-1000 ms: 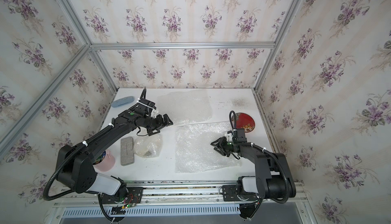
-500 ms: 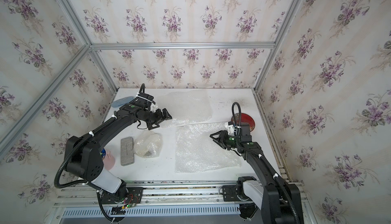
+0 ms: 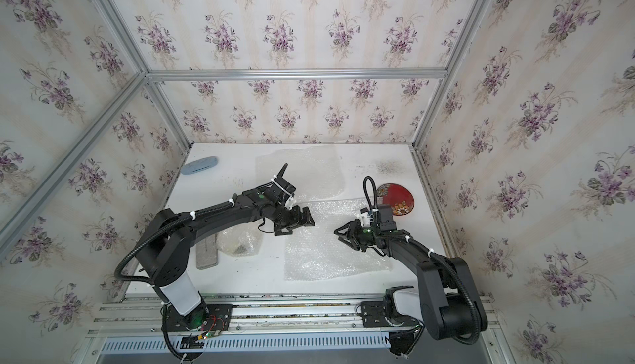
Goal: Unpack dinner plates from bubble wrap
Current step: Pick up the plate from the bubble wrap.
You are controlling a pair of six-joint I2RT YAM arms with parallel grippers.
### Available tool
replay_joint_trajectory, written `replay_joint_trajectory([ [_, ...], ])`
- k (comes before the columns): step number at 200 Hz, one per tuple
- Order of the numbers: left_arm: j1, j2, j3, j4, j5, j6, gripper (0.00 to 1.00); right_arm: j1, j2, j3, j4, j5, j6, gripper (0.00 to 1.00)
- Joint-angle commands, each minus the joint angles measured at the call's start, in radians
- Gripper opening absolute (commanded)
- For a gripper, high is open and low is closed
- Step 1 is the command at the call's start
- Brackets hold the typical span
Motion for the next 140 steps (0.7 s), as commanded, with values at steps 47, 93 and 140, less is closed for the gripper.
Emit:
replay_joint_trajectory([
  [47, 0.006, 0.018, 0.017, 0.063, 0.009, -0.001, 0.99, -0.020, -0.012, 0.079, -0.190, 0.097, -0.163, 0.41],
  [93, 0.041, -0.015, 0.012, -0.085, -0.053, 0.118, 0.99, -0.045, -0.090, 0.239, -0.524, 0.344, -0.325, 0.44],
  [140, 0.041, -0.016, 0.012, -0.174, -0.121, 0.231, 0.99, -0.161, -0.130, 0.313, -0.703, 0.657, -0.347, 0.71],
])
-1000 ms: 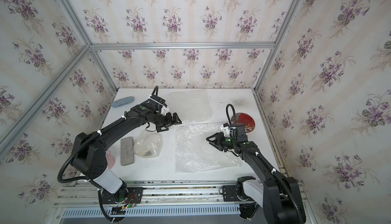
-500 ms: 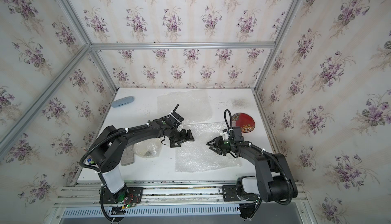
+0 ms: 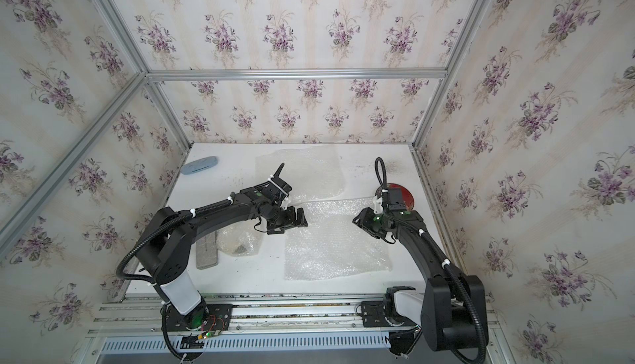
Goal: Unpack dinner plates from bubble wrap
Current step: Pick up the plate from the bubble wrap.
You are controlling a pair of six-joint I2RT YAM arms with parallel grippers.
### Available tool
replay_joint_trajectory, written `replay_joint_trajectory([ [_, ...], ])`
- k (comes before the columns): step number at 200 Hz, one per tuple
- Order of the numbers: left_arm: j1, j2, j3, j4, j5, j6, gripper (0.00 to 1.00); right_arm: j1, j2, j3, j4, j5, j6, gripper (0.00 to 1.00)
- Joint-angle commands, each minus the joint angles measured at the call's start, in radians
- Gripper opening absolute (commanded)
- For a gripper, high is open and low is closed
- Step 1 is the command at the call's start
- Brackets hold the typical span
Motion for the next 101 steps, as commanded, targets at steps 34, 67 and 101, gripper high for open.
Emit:
replay_joint_trajectory([
  [34, -0.017, 0.040, 0.014, -0.066, -0.019, 0.115, 0.99, -0.079, 0.040, -0.002, -0.123, 0.172, -0.019, 0.91],
  [67, -0.019, 0.062, -0.009, -0.064, -0.017, 0.122, 0.99, -0.084, 0.087, -0.024, -0.076, 0.123, 0.001, 0.91],
  [101, -0.029, 0.076, -0.026, -0.051, -0.006, 0.123, 0.97, -0.084, 0.143, -0.090, 0.009, 0.018, 0.043, 0.90],
])
